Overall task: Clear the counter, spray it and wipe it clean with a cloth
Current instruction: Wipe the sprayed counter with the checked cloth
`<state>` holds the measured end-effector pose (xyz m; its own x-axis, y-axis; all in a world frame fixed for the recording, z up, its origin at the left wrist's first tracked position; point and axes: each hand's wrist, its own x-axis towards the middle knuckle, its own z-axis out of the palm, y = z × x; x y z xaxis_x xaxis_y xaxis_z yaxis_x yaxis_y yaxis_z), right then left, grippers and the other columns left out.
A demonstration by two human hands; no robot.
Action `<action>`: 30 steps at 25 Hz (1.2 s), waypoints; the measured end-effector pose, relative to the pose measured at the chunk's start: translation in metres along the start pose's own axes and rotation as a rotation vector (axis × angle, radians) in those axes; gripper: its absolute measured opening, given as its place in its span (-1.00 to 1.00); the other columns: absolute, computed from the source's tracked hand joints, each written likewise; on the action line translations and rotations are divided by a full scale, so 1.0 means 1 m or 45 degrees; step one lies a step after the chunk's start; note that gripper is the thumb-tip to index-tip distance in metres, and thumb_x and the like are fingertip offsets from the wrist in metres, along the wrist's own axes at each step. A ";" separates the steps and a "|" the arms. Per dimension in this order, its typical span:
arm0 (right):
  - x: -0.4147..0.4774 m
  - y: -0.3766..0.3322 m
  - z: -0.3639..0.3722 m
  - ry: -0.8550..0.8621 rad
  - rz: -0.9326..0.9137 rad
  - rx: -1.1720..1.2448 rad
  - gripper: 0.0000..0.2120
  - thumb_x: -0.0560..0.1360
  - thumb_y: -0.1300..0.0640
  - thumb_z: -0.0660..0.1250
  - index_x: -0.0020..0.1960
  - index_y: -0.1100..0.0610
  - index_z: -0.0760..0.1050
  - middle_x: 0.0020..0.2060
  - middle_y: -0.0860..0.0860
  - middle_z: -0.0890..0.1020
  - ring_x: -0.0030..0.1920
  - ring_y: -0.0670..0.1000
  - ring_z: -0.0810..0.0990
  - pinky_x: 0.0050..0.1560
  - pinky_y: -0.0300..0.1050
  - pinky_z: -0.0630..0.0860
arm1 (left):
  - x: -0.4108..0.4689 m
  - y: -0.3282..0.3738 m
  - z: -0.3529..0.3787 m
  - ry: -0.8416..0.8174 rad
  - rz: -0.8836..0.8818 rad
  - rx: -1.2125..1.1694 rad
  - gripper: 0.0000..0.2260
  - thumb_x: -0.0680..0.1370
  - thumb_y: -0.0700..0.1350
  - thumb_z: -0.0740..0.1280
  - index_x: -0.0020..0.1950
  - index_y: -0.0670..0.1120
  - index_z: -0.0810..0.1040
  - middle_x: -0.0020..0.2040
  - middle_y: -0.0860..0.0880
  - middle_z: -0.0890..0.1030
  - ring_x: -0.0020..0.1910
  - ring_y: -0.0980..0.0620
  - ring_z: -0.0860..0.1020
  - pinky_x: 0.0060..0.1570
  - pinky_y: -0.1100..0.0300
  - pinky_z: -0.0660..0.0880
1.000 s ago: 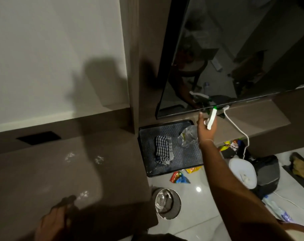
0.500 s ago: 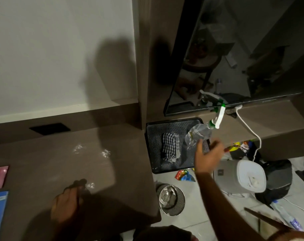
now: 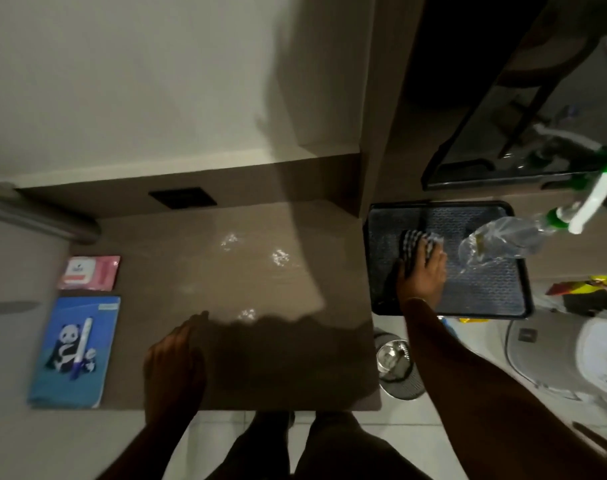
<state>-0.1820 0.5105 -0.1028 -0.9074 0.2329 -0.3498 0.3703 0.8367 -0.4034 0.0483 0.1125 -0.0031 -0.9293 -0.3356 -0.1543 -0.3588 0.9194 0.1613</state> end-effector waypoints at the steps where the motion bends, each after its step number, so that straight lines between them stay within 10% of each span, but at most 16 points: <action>1: 0.004 0.003 0.002 0.042 -0.020 0.054 -0.38 0.69 0.09 0.23 0.68 0.13 0.11 0.69 0.20 -0.01 0.68 0.26 0.00 0.67 0.11 0.03 | -0.005 -0.006 0.001 0.005 -0.043 -0.021 -0.56 0.58 0.06 0.22 0.43 -0.04 0.50 0.22 -0.14 0.68 0.16 -0.14 0.66 0.19 -0.08 0.53; 11: -0.104 0.014 0.014 0.279 -0.157 0.810 -0.56 0.73 0.17 0.18 0.60 0.08 0.32 0.49 0.14 0.49 0.43 0.15 0.50 0.41 -0.11 0.47 | -0.034 -0.099 0.001 -0.011 -0.197 -0.008 -0.44 0.63 0.14 0.00 0.54 -0.10 0.37 0.43 -0.18 0.50 0.45 -0.22 0.46 0.46 -0.19 0.38; 19: -0.226 -0.019 0.102 -0.065 -0.586 -0.505 -0.36 0.65 -0.06 0.23 0.68 0.01 0.15 0.68 0.17 0.10 0.68 0.24 0.08 0.60 0.25 0.18 | -0.013 -0.211 0.029 0.070 -0.140 -0.202 -0.61 0.71 -0.02 0.08 0.39 -0.21 0.47 0.24 -0.19 0.57 0.22 -0.18 0.58 0.24 -0.14 0.55; 30: -0.225 -0.179 0.186 0.263 -0.104 -0.297 -0.40 0.70 -0.10 0.01 0.69 0.06 0.10 0.69 0.15 0.06 0.70 0.22 -0.03 0.65 0.21 0.08 | -0.006 -0.295 0.078 0.076 0.041 -0.138 -0.47 0.69 0.03 0.08 0.65 -0.10 0.23 0.62 -0.16 0.31 0.55 -0.23 0.34 0.51 -0.16 0.29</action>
<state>-0.0071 0.2158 -0.1095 -0.9624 0.2357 -0.1354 0.2603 0.9424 -0.2101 0.1669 -0.1405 -0.1262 -0.9429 -0.3208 -0.0897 -0.3330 0.9034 0.2702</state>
